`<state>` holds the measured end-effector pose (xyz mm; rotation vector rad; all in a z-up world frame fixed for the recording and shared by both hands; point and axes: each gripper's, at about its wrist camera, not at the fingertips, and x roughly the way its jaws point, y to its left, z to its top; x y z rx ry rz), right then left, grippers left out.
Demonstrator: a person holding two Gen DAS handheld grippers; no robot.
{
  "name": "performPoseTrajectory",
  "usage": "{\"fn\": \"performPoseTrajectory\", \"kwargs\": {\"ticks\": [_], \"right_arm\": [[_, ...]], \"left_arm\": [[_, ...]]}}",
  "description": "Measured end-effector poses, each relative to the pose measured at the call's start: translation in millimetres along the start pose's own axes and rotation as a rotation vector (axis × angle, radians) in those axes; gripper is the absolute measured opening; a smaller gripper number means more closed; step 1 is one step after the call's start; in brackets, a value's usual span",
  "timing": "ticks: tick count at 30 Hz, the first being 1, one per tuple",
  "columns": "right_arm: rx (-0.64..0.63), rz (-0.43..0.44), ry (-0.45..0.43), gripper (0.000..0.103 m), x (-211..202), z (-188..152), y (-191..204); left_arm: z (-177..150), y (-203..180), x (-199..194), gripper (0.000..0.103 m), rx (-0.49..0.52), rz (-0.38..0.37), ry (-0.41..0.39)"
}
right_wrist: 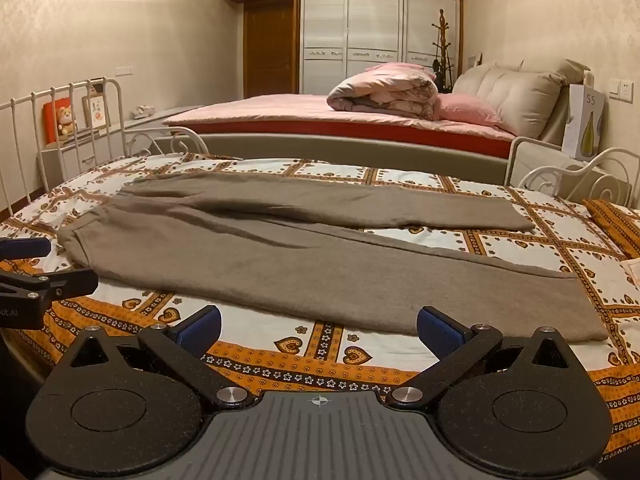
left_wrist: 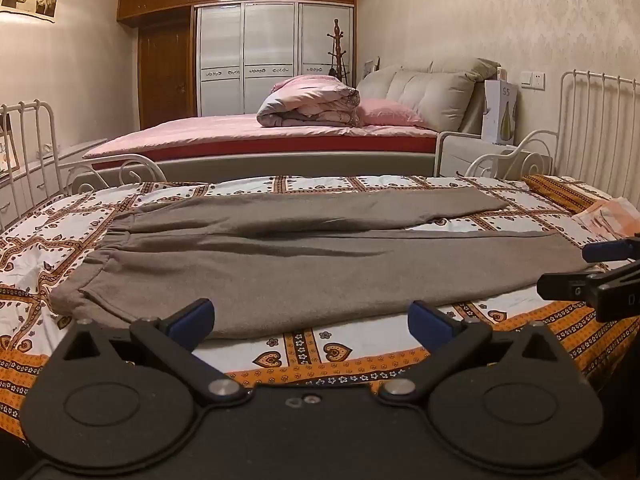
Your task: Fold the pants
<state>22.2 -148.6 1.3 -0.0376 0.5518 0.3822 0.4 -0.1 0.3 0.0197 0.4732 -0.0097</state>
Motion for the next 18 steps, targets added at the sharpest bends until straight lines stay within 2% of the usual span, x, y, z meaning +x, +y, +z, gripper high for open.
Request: {"fn": "performPoseTrajectory", "kwargs": {"ticks": [18], "right_arm": [[0.004, -0.004, -0.001, 0.103, -1.4, 0.3, 0.4]], "left_arm": [[-1.3, -3.2, -1.0, 0.097, 0.016, -0.011, -0.009]]}}
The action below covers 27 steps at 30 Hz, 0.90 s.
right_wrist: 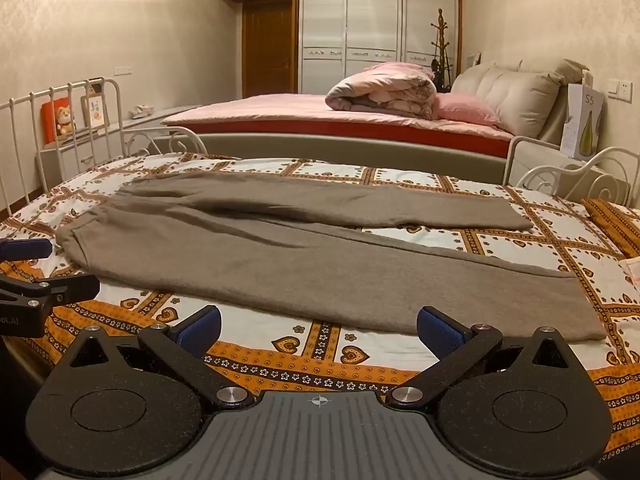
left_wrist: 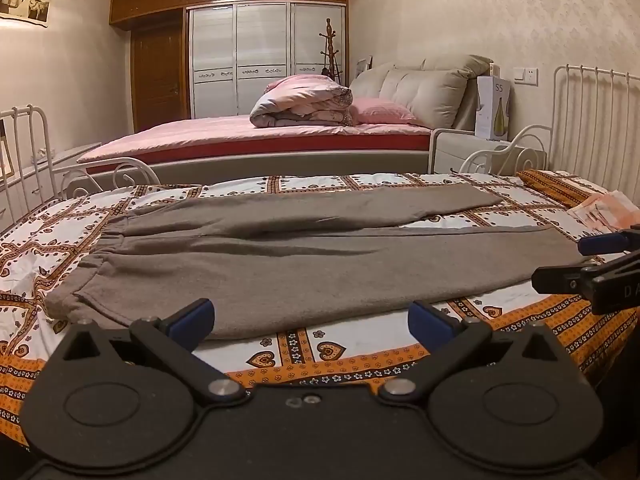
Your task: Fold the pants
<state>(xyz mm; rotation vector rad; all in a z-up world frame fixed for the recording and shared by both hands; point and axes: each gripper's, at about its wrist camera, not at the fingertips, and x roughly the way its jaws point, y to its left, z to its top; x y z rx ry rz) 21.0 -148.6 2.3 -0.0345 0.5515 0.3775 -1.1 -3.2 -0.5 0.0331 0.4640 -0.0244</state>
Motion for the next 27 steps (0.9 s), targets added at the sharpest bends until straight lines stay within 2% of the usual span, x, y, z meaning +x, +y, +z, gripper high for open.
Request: {"fn": "performPoseTrajectory", "kwargs": {"ticks": [27], "right_arm": [[0.000, 0.001, 0.013, 0.103, 2.7, -1.8, -1.3]], "left_arm": [[-2.0, -4.0, 5.8, 0.097, 0.022, -0.008, 0.003]]}}
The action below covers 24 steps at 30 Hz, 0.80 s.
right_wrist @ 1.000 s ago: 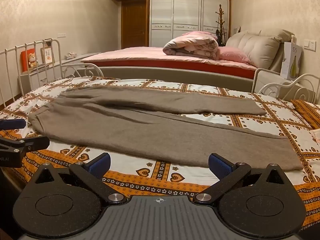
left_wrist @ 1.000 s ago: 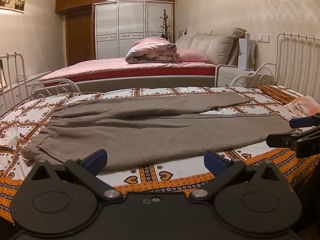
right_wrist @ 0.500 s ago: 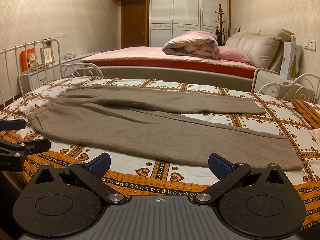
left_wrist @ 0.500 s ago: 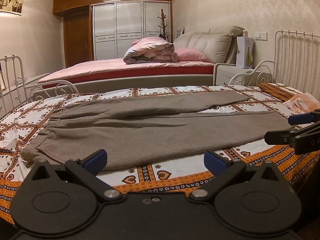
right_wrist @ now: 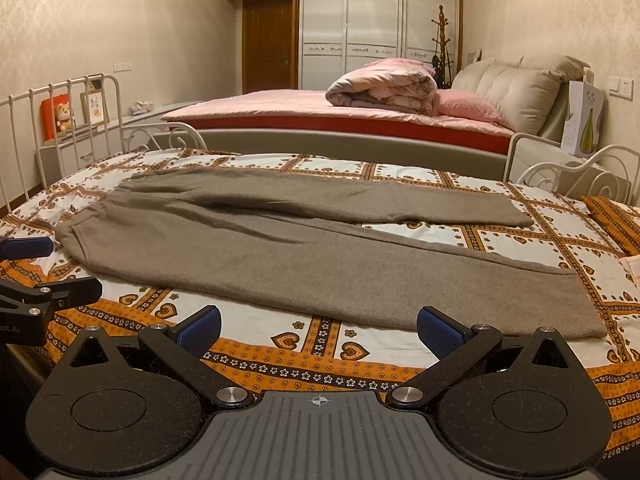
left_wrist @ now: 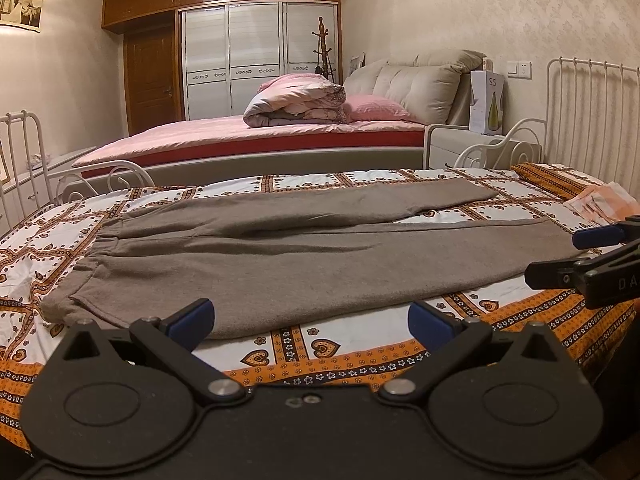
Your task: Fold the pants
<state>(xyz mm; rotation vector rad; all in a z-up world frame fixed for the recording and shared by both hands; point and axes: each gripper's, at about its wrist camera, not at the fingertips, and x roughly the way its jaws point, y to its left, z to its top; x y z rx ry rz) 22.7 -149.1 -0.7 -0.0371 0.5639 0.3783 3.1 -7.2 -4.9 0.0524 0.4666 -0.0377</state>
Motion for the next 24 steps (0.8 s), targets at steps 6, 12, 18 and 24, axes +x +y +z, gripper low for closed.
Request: {"fn": "performPoseTrajectory", "kwargs": {"ticks": [6, 12, 18, 24], "right_arm": [[0.000, 0.000, 0.001, 0.103, 0.8, -0.9, 0.0], [0.002, 0.001, 0.004, 0.103, 1.1, -0.9, -0.8], [0.002, 0.002, 0.005, 0.103, 0.6, -1.7, -1.5], [0.002, 0.001, 0.005, 0.103, 1.1, -1.4, -1.1]], "left_arm": [[0.0, -0.1, 0.0, 0.097, 0.000, 0.000, 0.000], [-0.4, -0.2, 0.1, 0.097, 0.001, 0.001, 0.000], [-0.3, -0.4, 0.1, 0.097, 0.002, 0.002, -0.001], [-0.3, -0.1, 0.1, 0.097, 0.002, -0.001, 0.000]]}}
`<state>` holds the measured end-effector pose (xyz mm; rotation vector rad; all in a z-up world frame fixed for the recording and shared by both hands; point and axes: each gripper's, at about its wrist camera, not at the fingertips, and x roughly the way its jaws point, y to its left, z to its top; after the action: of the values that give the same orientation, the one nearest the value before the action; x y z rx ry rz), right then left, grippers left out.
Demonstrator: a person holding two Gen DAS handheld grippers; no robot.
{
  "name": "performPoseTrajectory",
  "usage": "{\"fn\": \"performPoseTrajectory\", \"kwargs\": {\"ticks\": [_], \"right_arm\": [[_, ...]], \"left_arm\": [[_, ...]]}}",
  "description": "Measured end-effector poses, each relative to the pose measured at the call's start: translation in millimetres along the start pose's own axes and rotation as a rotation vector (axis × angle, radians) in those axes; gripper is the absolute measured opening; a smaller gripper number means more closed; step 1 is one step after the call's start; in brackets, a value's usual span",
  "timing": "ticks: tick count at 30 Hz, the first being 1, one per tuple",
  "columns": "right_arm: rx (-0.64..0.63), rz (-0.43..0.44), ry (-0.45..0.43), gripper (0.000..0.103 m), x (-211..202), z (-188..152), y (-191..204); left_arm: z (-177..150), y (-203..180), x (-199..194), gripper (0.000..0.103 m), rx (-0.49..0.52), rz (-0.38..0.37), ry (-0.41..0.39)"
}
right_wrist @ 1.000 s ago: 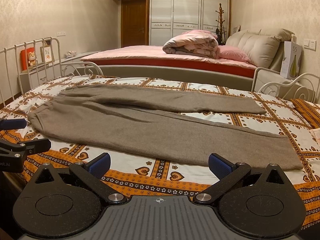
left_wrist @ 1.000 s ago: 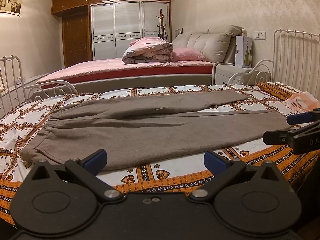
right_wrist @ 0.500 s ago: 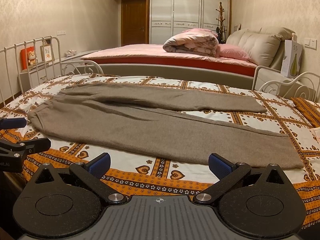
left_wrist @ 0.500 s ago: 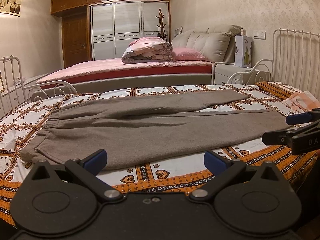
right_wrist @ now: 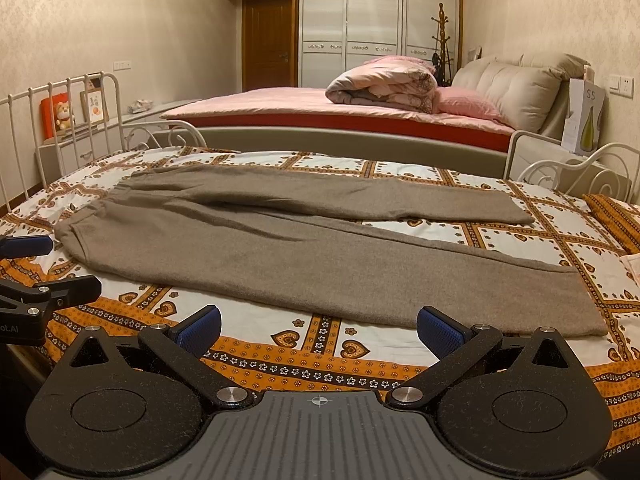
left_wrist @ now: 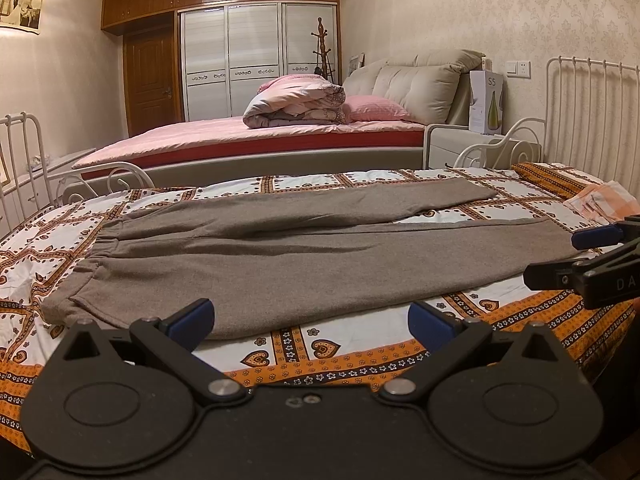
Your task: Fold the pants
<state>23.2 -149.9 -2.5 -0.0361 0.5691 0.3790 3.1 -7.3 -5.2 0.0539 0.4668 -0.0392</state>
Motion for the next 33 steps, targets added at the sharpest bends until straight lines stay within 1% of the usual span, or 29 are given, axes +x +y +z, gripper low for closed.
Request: {"fn": "performPoseTrajectory", "kwargs": {"ticks": [27, 30, 32, 33], "right_arm": [[-0.004, -0.001, 0.000, 0.103, -0.4, 0.8, 0.3], [0.000, 0.007, 0.002, 0.103, -0.2, 1.6, 1.2], [0.015, 0.018, -0.004, 0.103, -1.0, 3.4, -1.2], [0.015, 0.010, -0.013, 0.103, -1.1, 4.8, -2.1]], "left_arm": [[0.5, -0.5, -0.4, 0.097, 0.000, -0.001, 0.003], [2.3, 3.1, -0.9, 0.097, -0.015, 0.014, 0.015], [4.6, 12.0, 0.0, 0.097, -0.053, 0.015, 0.021], [5.7, 16.1, 0.7, 0.097, -0.071, 0.025, 0.022]]}}
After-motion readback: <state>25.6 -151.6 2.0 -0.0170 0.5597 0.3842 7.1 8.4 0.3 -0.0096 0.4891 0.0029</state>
